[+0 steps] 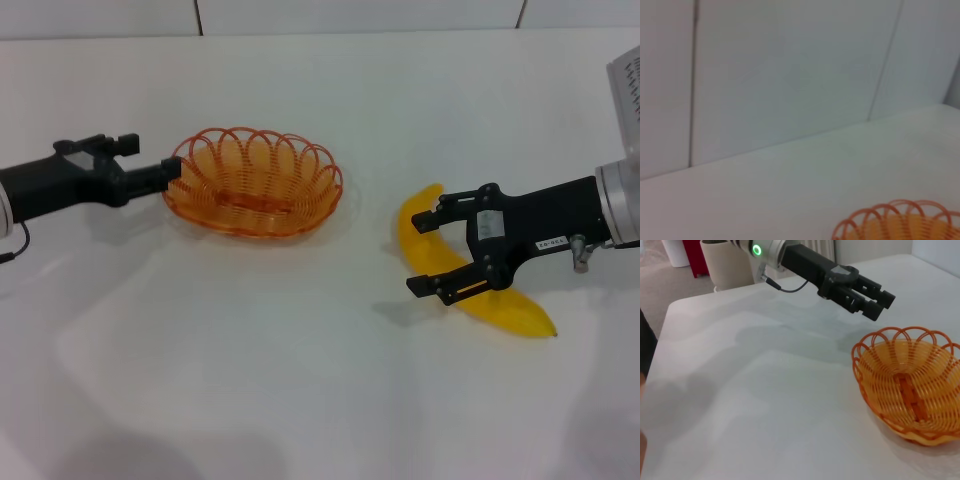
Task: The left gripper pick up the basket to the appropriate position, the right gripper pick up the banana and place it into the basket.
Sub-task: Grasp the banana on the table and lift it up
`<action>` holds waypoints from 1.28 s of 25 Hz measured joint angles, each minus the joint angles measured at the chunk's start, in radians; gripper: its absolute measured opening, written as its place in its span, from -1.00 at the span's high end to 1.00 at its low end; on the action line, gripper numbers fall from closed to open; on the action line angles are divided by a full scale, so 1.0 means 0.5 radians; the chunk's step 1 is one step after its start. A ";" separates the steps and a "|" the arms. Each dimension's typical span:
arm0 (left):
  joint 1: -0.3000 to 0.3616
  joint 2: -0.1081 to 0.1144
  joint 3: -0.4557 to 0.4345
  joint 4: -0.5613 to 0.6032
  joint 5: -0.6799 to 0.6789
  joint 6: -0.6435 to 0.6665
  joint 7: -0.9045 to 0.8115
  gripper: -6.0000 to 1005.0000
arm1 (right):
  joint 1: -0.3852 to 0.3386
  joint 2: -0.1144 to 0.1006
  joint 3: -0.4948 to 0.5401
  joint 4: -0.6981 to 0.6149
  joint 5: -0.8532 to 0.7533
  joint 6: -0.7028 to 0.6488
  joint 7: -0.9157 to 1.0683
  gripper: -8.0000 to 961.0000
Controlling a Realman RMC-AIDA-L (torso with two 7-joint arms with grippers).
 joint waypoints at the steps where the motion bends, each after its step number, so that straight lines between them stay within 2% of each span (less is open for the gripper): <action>1: 0.007 0.000 0.004 0.000 -0.003 0.007 0.027 -0.53 | 0.000 0.000 0.000 0.001 0.001 0.000 0.000 -0.80; 7: 0.073 0.000 0.032 0.000 0.002 0.043 0.198 -0.53 | 0.002 0.002 -0.017 0.032 0.089 -0.041 0.001 -0.79; 12: 0.155 0.004 0.157 0.001 0.001 0.071 0.231 -0.53 | 0.000 0.011 -0.025 0.032 0.110 -0.082 -0.001 -0.78; 18: 0.279 -0.001 0.168 0.110 -0.030 0.218 0.300 -0.53 | -0.014 0.015 -0.013 0.023 0.165 -0.062 -0.001 -0.77; 26: 0.369 0.003 0.166 0.124 -0.148 0.290 0.440 -0.52 | -0.078 0.032 -0.066 -0.162 0.262 -0.027 0.021 -0.76; 29: 0.370 0.004 0.168 0.120 -0.148 0.296 0.441 -0.52 | -0.117 0.038 -0.191 -0.309 0.266 0.044 0.165 -0.75; 32: 0.371 0.005 0.170 0.115 -0.149 0.297 0.450 -0.52 | -0.253 0.042 -0.466 -0.596 0.265 0.185 0.417 -0.75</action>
